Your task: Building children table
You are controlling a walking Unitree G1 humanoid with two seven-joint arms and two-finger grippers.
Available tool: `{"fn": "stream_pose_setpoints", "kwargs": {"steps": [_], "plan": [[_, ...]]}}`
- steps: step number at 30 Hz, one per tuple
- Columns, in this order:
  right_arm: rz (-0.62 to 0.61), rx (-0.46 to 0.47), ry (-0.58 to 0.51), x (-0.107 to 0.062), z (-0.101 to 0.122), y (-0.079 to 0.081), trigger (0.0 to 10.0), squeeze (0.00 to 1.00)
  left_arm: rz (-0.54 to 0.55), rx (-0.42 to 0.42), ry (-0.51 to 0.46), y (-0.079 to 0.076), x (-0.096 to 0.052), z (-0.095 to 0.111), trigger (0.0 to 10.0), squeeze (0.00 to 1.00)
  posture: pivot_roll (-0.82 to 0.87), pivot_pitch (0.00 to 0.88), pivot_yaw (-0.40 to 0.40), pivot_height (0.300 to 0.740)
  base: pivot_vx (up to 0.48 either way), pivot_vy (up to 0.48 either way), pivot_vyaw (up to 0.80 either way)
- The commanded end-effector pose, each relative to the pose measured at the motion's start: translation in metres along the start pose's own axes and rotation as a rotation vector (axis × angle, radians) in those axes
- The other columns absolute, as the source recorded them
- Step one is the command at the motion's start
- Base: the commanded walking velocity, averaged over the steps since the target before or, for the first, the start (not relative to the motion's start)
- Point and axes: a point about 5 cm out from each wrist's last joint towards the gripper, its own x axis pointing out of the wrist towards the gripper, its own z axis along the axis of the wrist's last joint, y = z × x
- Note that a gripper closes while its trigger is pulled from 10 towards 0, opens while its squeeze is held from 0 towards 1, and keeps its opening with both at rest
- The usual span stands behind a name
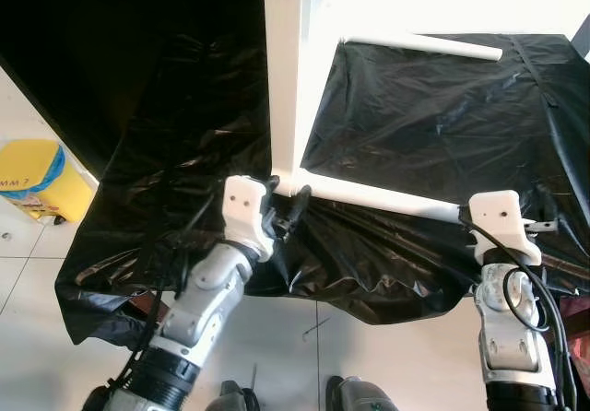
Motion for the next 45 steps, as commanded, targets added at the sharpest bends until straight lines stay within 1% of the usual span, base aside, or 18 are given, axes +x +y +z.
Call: {"fn": "stream_pose_setpoints", "kwargs": {"steps": [1,2,4,6,7,13,14,17,21,29,30,32,34,35,36,37,41,45], "plan": [[0.028,0.041,0.045,-0.008,-0.003,0.004,10.0,0.00,-0.065,0.029,-0.007,0.011,-0.003,0.003,10.0,0.00,-0.14,0.160,0.077,0.740,0.000,0.000,0.00],[0.028,0.041,0.045,-0.008,-0.003,0.004,10.0,0.00,-0.065,0.029,-0.007,0.011,-0.003,0.003,10.0,0.00,-0.14,0.160,0.077,0.740,0.000,0.000,0.00],[0.054,0.047,0.072,-0.015,-0.006,0.008,10.0,0.00,-0.012,0.031,-0.013,0.024,-0.004,0.007,10.0,0.00,-0.13,0.169,0.081,0.740,0.000,0.000,0.00],[0.085,0.046,0.090,-0.020,-0.010,0.011,10.0,0.00,0.012,0.041,-0.006,0.032,-0.005,0.008,10.0,0.00,-0.13,0.169,0.081,0.740,0.000,0.000,0.00],[0.127,0.035,0.118,-0.026,-0.016,0.016,10.0,0.00,0.025,0.057,0.004,0.037,-0.006,0.008,10.0,0.00,-0.13,0.181,0.086,0.740,0.000,0.000,0.00],[0.162,0.026,0.142,-0.030,-0.021,0.017,10.0,0.00,0.047,0.056,0.013,0.042,-0.006,0.008,10.0,0.00,-0.12,0.185,0.090,0.740,0.000,0.000,0.00],[0.162,-0.007,0.145,-0.030,-0.024,0.015,10.0,0.00,0.040,0.051,0.016,0.040,-0.007,0.008,10.0,0.00,-0.11,0.196,0.106,0.740,0.000,0.000,0.00],[0.162,-0.073,0.151,-0.028,-0.031,0.007,10.0,0.00,0.001,0.057,0.033,0.034,-0.010,0.006,10.0,0.00,-0.11,0.201,0.111,0.740,0.000,0.000,0.00],[0.165,-0.074,0.175,-0.024,-0.035,0.003,10.0,0.00,-0.006,0.062,0.037,0.034,-0.010,0.006,10.0,0.00,-0.11,0.204,0.118,0.740,0.000,0.000,0.00],[0.170,-0.082,0.181,-0.021,-0.036,0.002,10.0,0.00,-0.007,0.063,0.038,0.034,-0.010,0.006,10.0,0.00,-0.11,0.204,0.119,0.740,0.000,0.000,0.00],[0.156,-0.042,0.188,-0.001,-0.035,0.001,10.0,0.00,-0.014,0.064,0.034,0.033,-0.009,0.008,10.0,0.00,-0.09,0.215,0.129,0.740,0.000,0.000,0.00],[0.156,-0.042,0.188,-0.001,-0.035,0.001,10.0,0.00,-0.014,0.064,0.034,0.033,-0.009,0.008,10.0,0.00,-0.09,0.215,0.129,0.740,0.000,0.000,0.00],[0.108,0.012,0.176,0.036,-0.028,-0.002,10.0,0.00,-0.025,0.053,0.027,0.029,-0.007,0.009,10.0,0.00,-0.08,0.215,0.131,0.740,0.000,0.000,0.00],[0.087,0.027,0.170,0.048,-0.025,-0.005,10.0,0.00,-0.028,0.049,0.025,0.028,-0.007,0.009,10.0,0.00,-0.08,0.216,0.128,0.740,0.000,0.000,0.00],[0.069,0.029,0.162,0.055,-0.024,-0.007,10.0,0.00,-0.030,0.045,0.025,0.026,-0.007,0.009,10.0,0.00,-0.08,0.216,0.128,0.740,0.000,0.000,0.00],[0.069,0.029,0.162,0.055,-0.024,-0.007,10.0,0.00,-0.030,0.045,0.025,0.026,-0.007,0.009,10.0,0.00,-0.08,0.216,0.128,0.740,0.000,0.000,0.00],[0.041,0.034,0.156,0.070,-0.021,-0.014,10.0,0.00,-0.038,0.043,0.023,0.023,-0.007,0.009,10.0,0.00,-0.07,0.213,0.121,0.740,0.000,0.000,0.00],[0.038,0.041,0.160,0.072,-0.021,-0.016,10.0,0.00,-0.030,0.046,0.019,0.024,-0.009,0.010,10.0,0.00,-0.06,0.209,0.111,0.740,0.000,0.000,0.00]]}}
